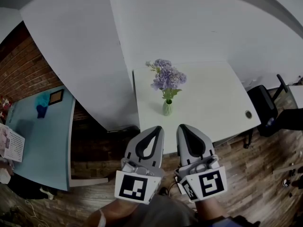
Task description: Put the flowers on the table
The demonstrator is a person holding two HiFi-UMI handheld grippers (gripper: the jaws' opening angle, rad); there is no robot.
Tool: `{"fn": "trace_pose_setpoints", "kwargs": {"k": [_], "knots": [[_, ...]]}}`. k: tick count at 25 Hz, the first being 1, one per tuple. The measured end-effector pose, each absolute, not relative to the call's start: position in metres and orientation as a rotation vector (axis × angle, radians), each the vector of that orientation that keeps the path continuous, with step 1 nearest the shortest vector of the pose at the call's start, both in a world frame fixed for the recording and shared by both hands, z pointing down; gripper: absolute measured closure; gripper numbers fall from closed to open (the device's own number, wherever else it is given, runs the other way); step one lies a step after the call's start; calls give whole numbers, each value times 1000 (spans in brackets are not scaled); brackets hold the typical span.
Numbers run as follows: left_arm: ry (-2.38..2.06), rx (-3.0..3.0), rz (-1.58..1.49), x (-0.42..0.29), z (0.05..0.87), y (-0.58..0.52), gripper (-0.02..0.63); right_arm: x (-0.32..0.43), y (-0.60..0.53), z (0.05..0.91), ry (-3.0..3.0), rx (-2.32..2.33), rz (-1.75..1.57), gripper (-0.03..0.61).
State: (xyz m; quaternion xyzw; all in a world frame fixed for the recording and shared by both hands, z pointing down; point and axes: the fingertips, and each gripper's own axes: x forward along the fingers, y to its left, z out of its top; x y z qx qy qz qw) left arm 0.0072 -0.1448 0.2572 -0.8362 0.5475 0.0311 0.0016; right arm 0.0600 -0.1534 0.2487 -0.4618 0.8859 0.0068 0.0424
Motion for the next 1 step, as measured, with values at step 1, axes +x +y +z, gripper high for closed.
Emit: {"fn": "trace_pose_setpoints", "kwargs": {"k": [1], "knots": [[1719,-2627,97,7,258,-146,606,60,-155,249,2709,-1414,20,572]]}}
